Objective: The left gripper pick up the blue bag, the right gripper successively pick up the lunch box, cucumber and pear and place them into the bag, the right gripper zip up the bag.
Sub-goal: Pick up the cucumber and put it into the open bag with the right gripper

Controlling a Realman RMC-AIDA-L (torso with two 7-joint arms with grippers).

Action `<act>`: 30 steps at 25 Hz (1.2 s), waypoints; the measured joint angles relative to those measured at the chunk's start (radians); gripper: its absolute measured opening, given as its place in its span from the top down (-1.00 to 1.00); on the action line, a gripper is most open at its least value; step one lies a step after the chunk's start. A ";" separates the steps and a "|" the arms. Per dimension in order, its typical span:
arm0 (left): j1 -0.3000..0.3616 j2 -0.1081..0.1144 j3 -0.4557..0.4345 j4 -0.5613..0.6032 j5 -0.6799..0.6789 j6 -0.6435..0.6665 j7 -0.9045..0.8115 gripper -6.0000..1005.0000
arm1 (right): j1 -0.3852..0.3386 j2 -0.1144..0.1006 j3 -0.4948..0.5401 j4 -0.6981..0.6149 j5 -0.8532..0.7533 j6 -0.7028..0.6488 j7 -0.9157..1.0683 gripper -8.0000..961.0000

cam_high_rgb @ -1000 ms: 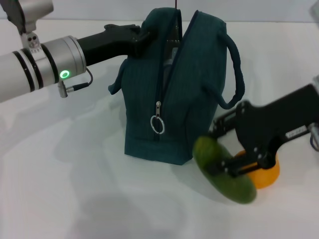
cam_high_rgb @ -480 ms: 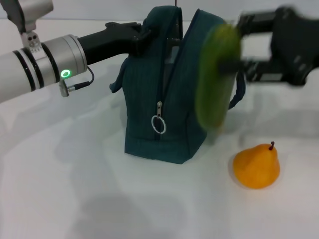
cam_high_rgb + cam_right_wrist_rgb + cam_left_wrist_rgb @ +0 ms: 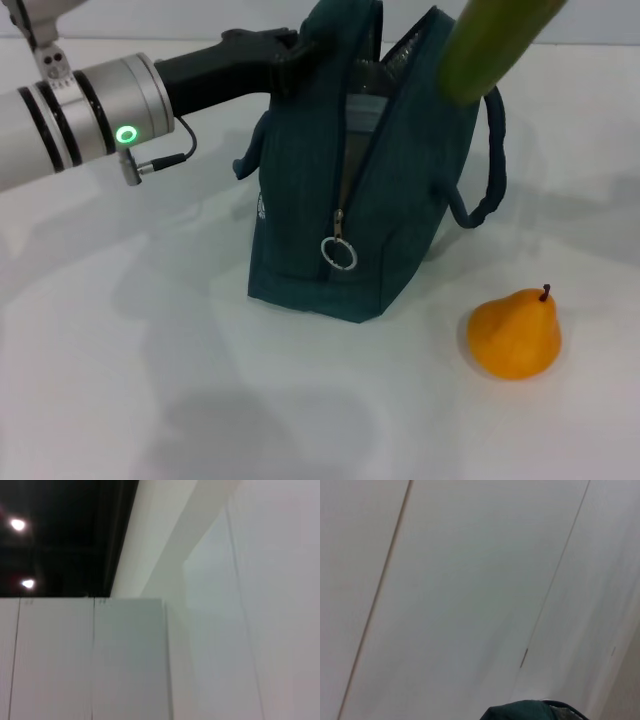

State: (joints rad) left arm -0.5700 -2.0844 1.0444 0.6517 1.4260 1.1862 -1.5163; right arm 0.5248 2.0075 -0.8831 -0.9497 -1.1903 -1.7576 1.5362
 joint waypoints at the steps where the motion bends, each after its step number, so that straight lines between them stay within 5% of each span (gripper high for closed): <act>1: 0.000 0.000 0.001 0.003 0.002 0.005 -0.003 0.77 | 0.004 -0.002 0.001 0.015 0.008 0.000 -0.004 -0.17; 19: -0.016 0.001 0.001 0.001 0.009 0.018 0.004 0.77 | 0.131 0.008 -0.059 0.381 0.005 0.106 -0.204 -0.18; 30: -0.020 -0.002 -0.001 -0.010 0.003 -0.014 0.061 0.77 | 0.120 0.012 -0.281 0.420 0.005 0.213 -0.296 -0.19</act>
State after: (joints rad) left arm -0.5903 -2.0868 1.0432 0.6417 1.4287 1.1723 -1.4553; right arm 0.6444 2.0196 -1.1642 -0.5294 -1.1851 -1.5447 1.2401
